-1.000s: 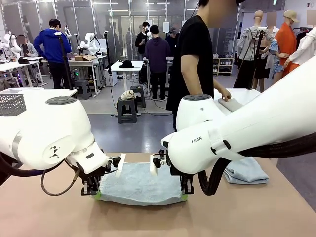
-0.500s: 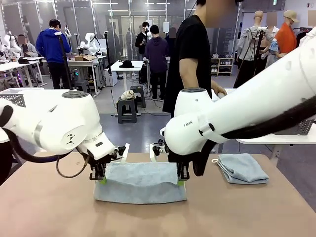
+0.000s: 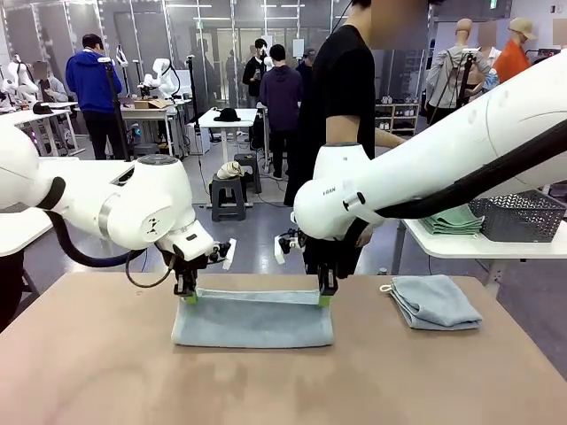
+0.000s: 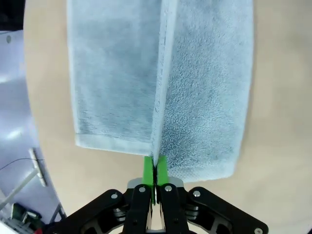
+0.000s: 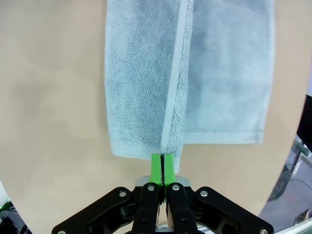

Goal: Fold the towels and place them in the basket.
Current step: When a person lays out a Towel with hook on the table, fold it in half twice.

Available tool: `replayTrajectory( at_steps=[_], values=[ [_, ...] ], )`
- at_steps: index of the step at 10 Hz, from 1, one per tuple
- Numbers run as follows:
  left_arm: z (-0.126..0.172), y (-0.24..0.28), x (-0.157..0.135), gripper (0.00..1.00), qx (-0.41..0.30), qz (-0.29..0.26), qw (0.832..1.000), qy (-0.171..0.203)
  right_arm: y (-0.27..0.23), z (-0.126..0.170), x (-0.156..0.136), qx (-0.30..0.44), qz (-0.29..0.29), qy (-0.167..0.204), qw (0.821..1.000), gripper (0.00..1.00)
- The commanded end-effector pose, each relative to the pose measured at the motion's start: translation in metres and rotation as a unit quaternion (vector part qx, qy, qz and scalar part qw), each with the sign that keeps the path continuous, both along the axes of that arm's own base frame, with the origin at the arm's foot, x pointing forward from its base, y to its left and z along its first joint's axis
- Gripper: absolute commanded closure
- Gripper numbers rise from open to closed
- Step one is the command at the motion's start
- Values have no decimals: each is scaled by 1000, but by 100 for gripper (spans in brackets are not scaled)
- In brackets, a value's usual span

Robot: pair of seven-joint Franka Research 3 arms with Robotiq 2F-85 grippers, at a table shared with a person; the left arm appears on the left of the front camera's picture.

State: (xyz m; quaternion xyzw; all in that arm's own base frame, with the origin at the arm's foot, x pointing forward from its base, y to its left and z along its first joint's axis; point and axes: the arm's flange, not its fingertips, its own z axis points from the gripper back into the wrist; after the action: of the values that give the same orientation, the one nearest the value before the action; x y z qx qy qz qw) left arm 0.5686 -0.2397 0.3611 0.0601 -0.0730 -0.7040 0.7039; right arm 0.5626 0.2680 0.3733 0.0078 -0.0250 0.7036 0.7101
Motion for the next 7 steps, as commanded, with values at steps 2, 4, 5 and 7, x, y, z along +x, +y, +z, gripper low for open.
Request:
replayTrajectory(
  at_steps=[2,4,5,7],
  values=[
    [2,-12,38,96,22,-11,1000,-9,3,6,39,-5,-1,-3,1000,97],
    [-2,-14,60,96,31,-1,999,-14,4,1,56,2,-1,-7,1000,97],
    [-4,-15,65,96,33,2,999,-12,4,-4,60,4,-2,0,1000,97],
    [-11,-13,72,96,37,16,999,-13,3,-13,66,5,-5,5,1000,97]
  ],
)
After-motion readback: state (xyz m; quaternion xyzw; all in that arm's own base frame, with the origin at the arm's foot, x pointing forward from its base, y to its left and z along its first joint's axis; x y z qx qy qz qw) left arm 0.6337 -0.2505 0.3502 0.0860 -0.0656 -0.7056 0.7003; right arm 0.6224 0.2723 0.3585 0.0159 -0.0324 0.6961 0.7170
